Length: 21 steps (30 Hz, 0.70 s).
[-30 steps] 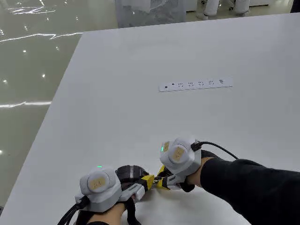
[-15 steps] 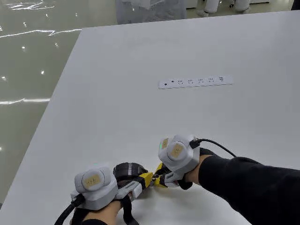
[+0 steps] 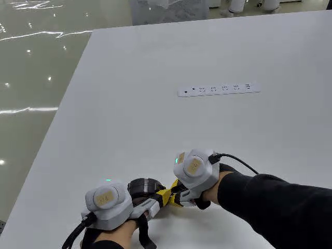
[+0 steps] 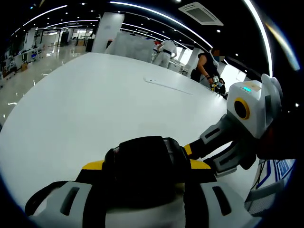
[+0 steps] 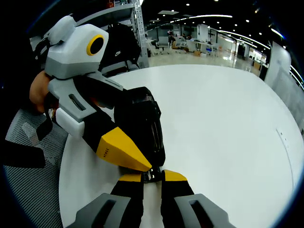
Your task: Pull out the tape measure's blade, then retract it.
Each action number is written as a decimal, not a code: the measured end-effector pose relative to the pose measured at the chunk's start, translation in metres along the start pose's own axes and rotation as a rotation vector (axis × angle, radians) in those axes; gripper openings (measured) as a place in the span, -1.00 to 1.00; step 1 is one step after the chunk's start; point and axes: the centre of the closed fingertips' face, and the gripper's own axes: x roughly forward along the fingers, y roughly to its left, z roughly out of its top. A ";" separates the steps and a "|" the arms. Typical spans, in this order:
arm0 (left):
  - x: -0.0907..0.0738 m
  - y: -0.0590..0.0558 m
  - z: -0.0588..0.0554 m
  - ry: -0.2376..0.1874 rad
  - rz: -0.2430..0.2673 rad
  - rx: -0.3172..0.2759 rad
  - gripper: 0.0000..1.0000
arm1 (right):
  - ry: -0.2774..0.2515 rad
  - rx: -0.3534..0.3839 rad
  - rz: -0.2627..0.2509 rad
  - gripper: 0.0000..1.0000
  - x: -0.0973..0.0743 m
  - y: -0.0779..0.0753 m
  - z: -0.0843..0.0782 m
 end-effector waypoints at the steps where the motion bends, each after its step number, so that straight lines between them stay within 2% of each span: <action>1: 0.000 0.000 0.000 0.000 0.000 -0.001 0.20 | 0.001 0.006 -0.001 -0.83 0.000 0.000 0.000; 17: 0.001 -0.001 0.000 -0.012 0.018 0.019 0.23 | 0.042 -0.018 -0.028 -0.82 0.001 0.001 -0.001; 21: 0.001 -0.001 0.000 -0.009 0.014 0.016 0.24 | 0.033 0.019 -0.039 -0.80 0.001 0.000 -0.001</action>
